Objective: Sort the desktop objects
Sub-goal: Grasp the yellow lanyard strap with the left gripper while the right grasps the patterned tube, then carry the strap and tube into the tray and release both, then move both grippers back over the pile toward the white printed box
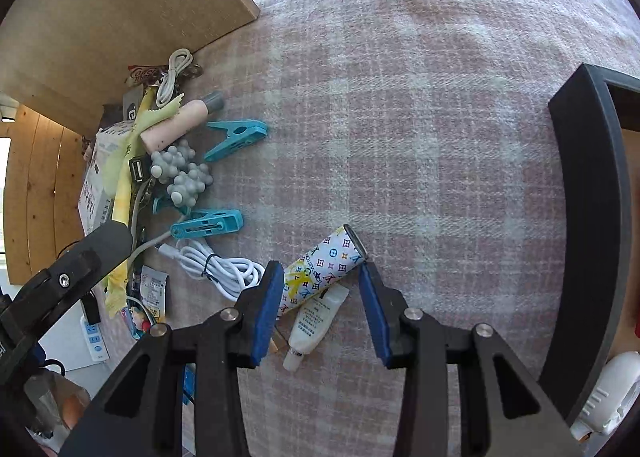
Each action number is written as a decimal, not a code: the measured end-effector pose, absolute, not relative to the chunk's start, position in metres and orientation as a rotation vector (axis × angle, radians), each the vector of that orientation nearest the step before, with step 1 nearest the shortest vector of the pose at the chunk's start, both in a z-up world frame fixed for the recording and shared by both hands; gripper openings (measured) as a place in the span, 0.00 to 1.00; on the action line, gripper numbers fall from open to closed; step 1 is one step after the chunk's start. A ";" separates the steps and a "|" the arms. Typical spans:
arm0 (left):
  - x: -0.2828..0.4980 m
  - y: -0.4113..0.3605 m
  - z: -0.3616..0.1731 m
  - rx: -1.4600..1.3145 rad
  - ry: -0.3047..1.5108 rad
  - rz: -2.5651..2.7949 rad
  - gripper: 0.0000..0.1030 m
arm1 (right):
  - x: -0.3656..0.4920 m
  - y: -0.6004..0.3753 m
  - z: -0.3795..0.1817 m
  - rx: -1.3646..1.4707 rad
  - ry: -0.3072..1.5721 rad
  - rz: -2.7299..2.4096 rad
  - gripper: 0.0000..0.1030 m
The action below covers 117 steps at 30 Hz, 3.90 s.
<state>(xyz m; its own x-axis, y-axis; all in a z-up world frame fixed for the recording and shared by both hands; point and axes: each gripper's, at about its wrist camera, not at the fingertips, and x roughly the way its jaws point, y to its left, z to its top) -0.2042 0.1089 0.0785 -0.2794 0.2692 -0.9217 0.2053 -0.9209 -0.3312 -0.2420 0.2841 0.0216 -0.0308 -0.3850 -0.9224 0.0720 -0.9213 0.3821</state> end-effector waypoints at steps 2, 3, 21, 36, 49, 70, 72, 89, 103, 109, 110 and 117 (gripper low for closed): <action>-0.205 0.108 0.075 -1.867 -0.602 2.409 0.59 | -0.246 0.274 0.023 1.924 -0.287 -2.038 0.38; -0.205 0.107 0.073 -1.869 -0.593 2.415 0.59 | -0.247 0.269 0.025 1.912 -0.262 -2.045 0.38; -0.173 0.087 0.066 -1.752 -0.836 2.356 0.13 | -0.243 0.261 0.034 1.778 -0.178 -2.040 0.02; -0.082 0.078 0.093 -1.658 -0.808 2.459 0.10 | -0.238 0.253 0.027 1.854 -0.130 -2.038 0.23; -0.058 0.098 0.104 -1.607 -0.753 2.486 0.10 | -0.219 0.263 0.045 1.755 -0.013 -2.121 0.21; -0.059 0.313 0.109 -1.520 -0.494 2.226 0.10 | -0.145 0.532 0.120 1.706 -0.304 -2.416 0.21; -0.061 0.335 0.109 -1.518 -0.446 2.223 0.10 | -0.136 0.563 0.121 1.727 -0.318 -2.462 0.21; -0.063 0.373 0.112 -1.516 -0.168 2.325 0.60 | -0.102 0.630 0.135 1.703 -0.330 -2.591 0.41; -0.050 0.197 0.133 -1.578 -0.027 2.610 0.75 | -0.088 0.493 0.147 1.476 -0.076 -2.554 0.61; -0.051 0.093 0.137 -1.595 -0.112 2.722 0.74 | -0.088 0.419 0.156 1.374 -0.047 -2.527 0.61; -0.052 0.075 0.138 -1.599 -0.138 2.746 0.74 | -0.091 0.404 0.156 1.379 -0.015 -2.503 0.61; -0.064 -0.037 0.136 -1.625 -0.314 2.879 0.74 | -0.122 0.299 0.167 1.367 0.119 -2.399 0.61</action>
